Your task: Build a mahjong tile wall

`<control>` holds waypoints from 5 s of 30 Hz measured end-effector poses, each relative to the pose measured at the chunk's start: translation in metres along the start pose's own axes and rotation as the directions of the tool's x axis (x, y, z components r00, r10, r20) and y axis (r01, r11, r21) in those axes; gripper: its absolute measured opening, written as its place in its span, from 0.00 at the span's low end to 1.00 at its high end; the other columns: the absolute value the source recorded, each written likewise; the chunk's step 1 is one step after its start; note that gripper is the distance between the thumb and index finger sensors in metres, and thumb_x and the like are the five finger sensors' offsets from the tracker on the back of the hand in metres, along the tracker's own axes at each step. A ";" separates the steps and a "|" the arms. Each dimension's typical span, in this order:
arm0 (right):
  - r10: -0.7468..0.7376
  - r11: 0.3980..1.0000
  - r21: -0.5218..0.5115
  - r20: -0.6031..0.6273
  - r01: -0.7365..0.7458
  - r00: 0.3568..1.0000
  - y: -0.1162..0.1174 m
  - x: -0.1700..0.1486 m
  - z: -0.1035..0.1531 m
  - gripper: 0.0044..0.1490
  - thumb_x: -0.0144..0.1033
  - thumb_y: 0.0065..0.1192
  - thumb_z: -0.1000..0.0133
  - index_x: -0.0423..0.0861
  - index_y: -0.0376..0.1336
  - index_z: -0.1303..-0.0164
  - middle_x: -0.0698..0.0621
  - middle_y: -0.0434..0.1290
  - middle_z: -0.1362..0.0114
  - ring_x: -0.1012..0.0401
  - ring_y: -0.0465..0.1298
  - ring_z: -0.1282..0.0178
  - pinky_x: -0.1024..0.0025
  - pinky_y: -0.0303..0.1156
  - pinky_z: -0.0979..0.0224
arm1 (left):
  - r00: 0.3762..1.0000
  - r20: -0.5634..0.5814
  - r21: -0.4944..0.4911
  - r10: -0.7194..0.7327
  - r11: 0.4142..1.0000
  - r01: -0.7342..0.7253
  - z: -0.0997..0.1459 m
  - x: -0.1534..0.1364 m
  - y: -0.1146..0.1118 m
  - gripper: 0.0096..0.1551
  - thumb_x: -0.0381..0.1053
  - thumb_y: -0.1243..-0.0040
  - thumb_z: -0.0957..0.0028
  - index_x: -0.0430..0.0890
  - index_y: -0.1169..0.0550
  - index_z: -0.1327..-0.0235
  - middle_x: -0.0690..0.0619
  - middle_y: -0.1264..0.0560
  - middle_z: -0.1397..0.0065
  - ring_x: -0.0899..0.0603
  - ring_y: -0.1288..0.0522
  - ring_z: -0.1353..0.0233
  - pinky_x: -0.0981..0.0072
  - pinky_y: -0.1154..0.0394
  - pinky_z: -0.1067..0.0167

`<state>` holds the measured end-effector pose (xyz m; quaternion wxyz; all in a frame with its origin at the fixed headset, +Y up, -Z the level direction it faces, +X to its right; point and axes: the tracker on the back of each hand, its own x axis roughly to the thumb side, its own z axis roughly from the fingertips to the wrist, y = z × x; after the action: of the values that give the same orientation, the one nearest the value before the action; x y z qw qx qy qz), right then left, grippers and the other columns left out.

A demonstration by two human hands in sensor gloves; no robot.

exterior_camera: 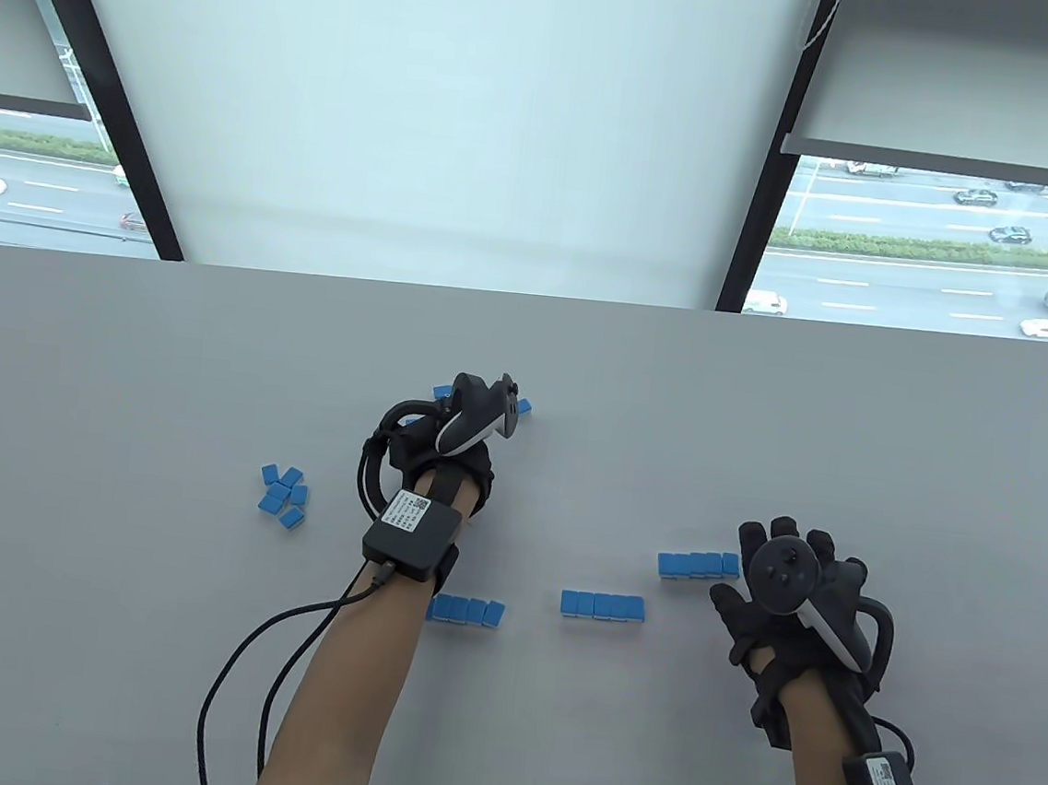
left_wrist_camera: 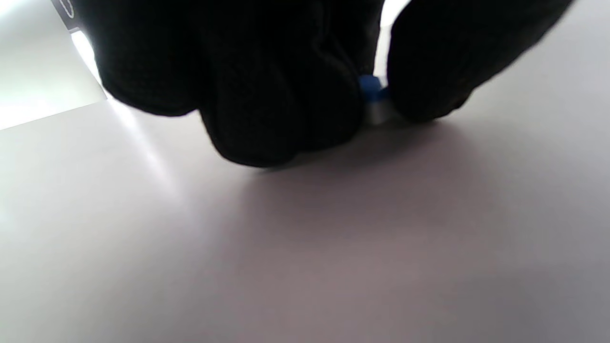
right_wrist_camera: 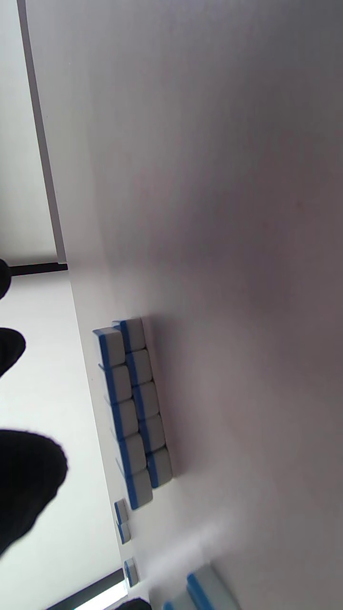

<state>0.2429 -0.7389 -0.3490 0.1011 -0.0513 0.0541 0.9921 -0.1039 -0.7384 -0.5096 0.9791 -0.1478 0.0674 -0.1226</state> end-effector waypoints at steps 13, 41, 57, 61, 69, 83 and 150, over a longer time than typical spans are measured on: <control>-0.006 1.000 0.001 0.008 0.006 1.000 0.000 0.001 0.000 0.50 0.62 0.57 0.52 0.58 0.44 0.22 0.51 0.39 0.15 0.41 0.37 0.19 0.35 0.30 0.28 | 0.967 0.224 0.104 0.120 0.984 -0.146 0.071 -0.064 0.014 0.36 0.57 0.29 0.58 0.46 0.25 0.36 0.53 0.20 0.40 0.45 0.16 0.44 0.42 0.22 0.41; 0.004 1.000 0.002 -0.017 -0.004 1.000 0.000 -0.001 0.001 0.51 0.62 0.57 0.52 0.58 0.43 0.22 0.52 0.39 0.15 0.41 0.37 0.19 0.35 0.29 0.28 | 0.840 0.532 0.127 0.106 0.971 -0.203 0.157 -0.077 -0.067 0.35 0.56 0.30 0.57 0.50 0.26 0.35 0.55 0.21 0.38 0.45 0.18 0.41 0.42 0.24 0.38; 0.023 1.000 0.009 -0.015 -0.022 1.000 0.000 0.001 0.001 0.50 0.62 0.57 0.52 0.58 0.43 0.22 0.52 0.39 0.15 0.41 0.37 0.19 0.35 0.29 0.28 | 0.846 0.531 0.143 0.051 0.979 -0.148 0.155 -0.066 -0.074 0.38 0.57 0.27 0.59 0.51 0.27 0.34 0.57 0.22 0.39 0.46 0.19 0.42 0.44 0.24 0.38; 0.021 1.000 0.008 -0.015 -0.021 1.000 0.000 0.001 0.000 0.51 0.62 0.57 0.52 0.58 0.43 0.22 0.52 0.39 0.15 0.41 0.37 0.19 0.35 0.29 0.28 | 0.850 0.525 0.153 0.046 0.977 -0.148 0.155 -0.066 -0.073 0.38 0.58 0.27 0.59 0.51 0.27 0.34 0.58 0.21 0.39 0.46 0.18 0.43 0.44 0.23 0.38; 0.015 1.000 0.005 -0.014 -0.015 1.000 0.000 0.001 0.000 0.51 0.62 0.57 0.52 0.58 0.43 0.22 0.52 0.39 0.15 0.41 0.37 0.19 0.35 0.29 0.28 | 0.862 0.505 0.140 0.052 0.980 -0.142 0.156 -0.078 -0.064 0.44 0.63 0.27 0.61 0.52 0.30 0.30 0.57 0.23 0.36 0.46 0.20 0.40 0.43 0.25 0.36; 0.003 1.000 0.003 -0.012 -0.003 1.000 -0.001 0.000 0.001 0.51 0.62 0.57 0.52 0.58 0.43 0.22 0.52 0.39 0.15 0.41 0.37 0.19 0.35 0.29 0.28 | 0.936 0.312 0.360 0.164 0.891 -0.276 0.140 -0.173 0.009 0.40 0.64 0.31 0.58 0.54 0.27 0.31 0.54 0.23 0.31 0.43 0.20 0.36 0.41 0.26 0.35; 0.034 0.999 0.028 -0.030 -0.033 0.999 0.004 0.000 0.000 0.50 0.62 0.57 0.52 0.58 0.43 0.22 0.52 0.39 0.16 0.41 0.37 0.19 0.35 0.29 0.28 | 0.957 -0.137 0.155 0.257 0.960 -0.235 0.053 -0.231 -0.083 0.34 0.66 0.28 0.61 0.52 0.16 0.43 0.56 0.14 0.45 0.46 0.13 0.49 0.45 0.19 0.45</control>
<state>0.2419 -0.7426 -0.3486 0.0845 -0.0639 0.0700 0.9919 -0.3351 -0.7408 -0.4122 0.9862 -0.0607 0.1530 -0.0152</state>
